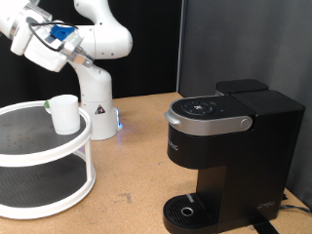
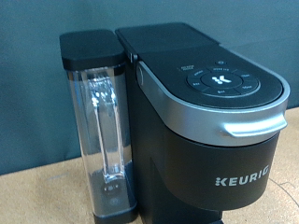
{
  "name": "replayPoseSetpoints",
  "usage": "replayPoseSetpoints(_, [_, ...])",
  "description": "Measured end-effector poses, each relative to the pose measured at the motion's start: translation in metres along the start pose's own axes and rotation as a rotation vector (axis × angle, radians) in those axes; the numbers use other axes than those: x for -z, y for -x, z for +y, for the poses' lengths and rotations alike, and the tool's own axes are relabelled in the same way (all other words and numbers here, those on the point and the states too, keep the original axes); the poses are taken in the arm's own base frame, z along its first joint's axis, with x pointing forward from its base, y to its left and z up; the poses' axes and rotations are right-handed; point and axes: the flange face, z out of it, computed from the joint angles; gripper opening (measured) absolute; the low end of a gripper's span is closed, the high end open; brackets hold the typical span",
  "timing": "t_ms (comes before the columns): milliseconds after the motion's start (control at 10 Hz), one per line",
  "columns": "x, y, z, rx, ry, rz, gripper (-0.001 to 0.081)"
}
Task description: Make a cup of coffee with the keurig machine
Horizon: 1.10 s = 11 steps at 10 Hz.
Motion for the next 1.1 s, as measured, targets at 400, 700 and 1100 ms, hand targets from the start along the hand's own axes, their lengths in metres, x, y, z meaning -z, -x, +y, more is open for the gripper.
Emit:
replayPoseSetpoints(400, [0.025,0.028,-0.012,0.035,-0.084,-0.032,0.0000])
replayPoseSetpoints(700, [0.032,0.037,-0.005,-0.009,-0.018,0.089,0.0000])
replayPoseSetpoints(1100, [0.072,0.072,-0.015,-0.038,0.007,0.191,0.0000])
